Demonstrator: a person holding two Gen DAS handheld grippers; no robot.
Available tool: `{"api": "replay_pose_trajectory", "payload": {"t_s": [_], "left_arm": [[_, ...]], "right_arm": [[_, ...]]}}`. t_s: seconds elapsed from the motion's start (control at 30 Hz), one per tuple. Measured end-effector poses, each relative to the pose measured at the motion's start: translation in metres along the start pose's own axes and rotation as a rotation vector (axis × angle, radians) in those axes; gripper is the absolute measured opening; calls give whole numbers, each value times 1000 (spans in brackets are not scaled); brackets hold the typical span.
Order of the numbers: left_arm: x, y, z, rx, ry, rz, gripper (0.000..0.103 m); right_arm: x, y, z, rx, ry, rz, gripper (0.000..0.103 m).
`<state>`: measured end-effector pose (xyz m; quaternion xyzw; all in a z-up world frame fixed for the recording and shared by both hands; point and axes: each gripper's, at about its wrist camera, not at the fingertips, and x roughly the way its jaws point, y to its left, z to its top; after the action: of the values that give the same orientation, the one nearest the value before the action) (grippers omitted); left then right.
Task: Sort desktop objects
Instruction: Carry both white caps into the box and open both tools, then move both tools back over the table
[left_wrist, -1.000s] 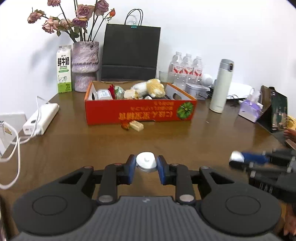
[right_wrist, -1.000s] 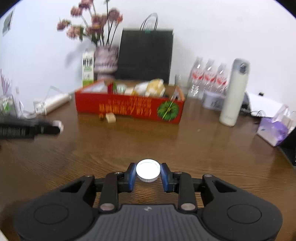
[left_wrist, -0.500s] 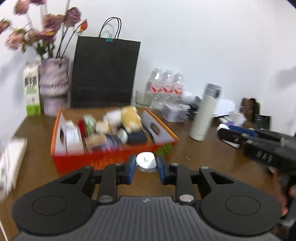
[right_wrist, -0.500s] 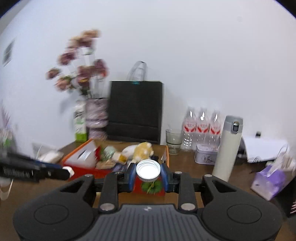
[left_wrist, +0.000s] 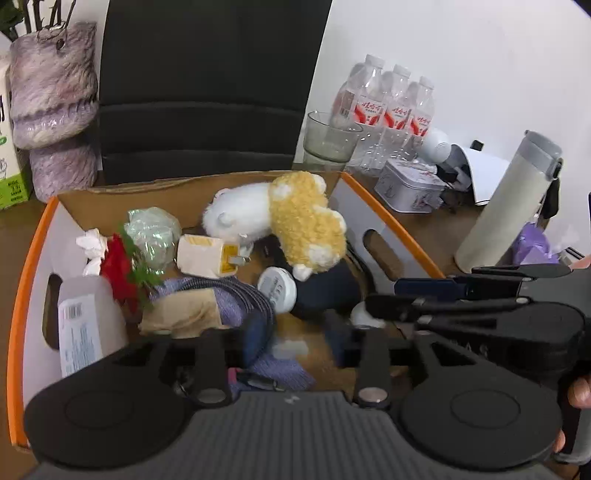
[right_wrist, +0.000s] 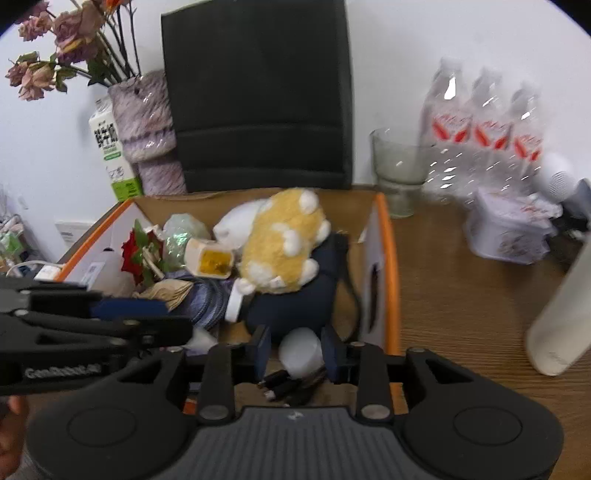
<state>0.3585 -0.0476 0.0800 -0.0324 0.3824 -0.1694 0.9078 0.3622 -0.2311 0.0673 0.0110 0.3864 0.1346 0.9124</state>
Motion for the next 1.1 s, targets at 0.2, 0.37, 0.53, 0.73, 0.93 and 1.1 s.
{"api": "replay_pose_trajectory", "payload": {"t_s": [0.2,0.37,0.53,0.73,0.93,1.1], "left_arm": [[-34,5,1,7,-65,68,67],[-89,-1,-50,-82,-147,96,83],[-120,-19,-131,-133,-129,107,83],[-160,-36,-207,-106,-150,219,95],[-169,-51,-247,-9,-124,298,100],[-169,-50,-255,-15,-117,313,101]], "right_arm": [[-26,-7,-1,50,-89,-19,65],[-74,14,-40,9,-177,-66,75],[-118,52,-127,-91,-287,-159,82],[-151,75,-205,-119,-227,-145,83],[-176,87,-254,-123,-252,-98,90],[-174,96,-261,-155,-236,-127,90]]}}
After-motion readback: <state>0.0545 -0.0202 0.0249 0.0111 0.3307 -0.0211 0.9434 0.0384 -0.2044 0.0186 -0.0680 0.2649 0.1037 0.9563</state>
